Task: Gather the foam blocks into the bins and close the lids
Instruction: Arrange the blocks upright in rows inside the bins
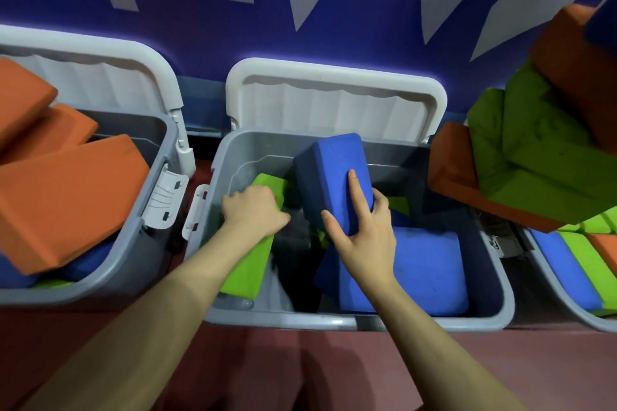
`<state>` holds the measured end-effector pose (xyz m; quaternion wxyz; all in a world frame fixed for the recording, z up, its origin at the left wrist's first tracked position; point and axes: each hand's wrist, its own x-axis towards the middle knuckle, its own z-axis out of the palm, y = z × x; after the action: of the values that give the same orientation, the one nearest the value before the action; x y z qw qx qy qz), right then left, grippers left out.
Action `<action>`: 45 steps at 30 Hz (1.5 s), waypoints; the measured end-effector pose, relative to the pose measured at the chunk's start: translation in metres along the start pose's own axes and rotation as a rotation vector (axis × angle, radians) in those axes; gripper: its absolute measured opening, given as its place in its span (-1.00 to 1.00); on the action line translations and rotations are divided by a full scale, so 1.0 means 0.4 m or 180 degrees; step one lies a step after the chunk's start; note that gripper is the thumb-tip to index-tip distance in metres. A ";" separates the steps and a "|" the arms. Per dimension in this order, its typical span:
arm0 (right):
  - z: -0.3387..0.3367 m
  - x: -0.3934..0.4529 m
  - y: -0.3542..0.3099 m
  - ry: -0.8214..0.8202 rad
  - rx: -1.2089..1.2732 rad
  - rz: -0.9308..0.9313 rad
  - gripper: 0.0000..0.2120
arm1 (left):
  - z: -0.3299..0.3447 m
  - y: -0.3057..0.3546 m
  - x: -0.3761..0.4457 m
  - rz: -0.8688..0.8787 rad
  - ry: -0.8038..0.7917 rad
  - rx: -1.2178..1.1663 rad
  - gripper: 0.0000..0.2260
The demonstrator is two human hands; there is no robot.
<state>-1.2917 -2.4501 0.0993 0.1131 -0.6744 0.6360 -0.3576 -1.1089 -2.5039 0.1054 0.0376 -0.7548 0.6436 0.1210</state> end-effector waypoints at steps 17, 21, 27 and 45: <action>0.039 -0.036 -0.013 -0.0382 -0.0225 0.0069 -0.31 | 0.158 -0.104 -0.020 0.1122 0.0711 -0.0265 -0.52; 0.043 -0.036 -0.002 -0.0593 -0.0449 0.0052 -0.28 | 0.125 -0.105 -0.022 0.1348 0.0176 -0.0480 -0.22; 0.041 -0.032 0.016 -0.0821 -0.0493 0.0099 -0.25 | 0.123 -0.127 -0.002 0.1620 -0.0620 0.0402 -0.29; 0.193 0.008 0.042 -0.1651 -0.1086 -0.0488 -0.11 | 0.096 -0.020 0.143 0.0743 0.1361 -0.0124 -0.49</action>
<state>-1.2566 -2.4793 0.0347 0.1294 -0.7983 0.5841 -0.0694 -1.0982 -2.5496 0.0540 -0.1283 -0.6843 0.7173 -0.0256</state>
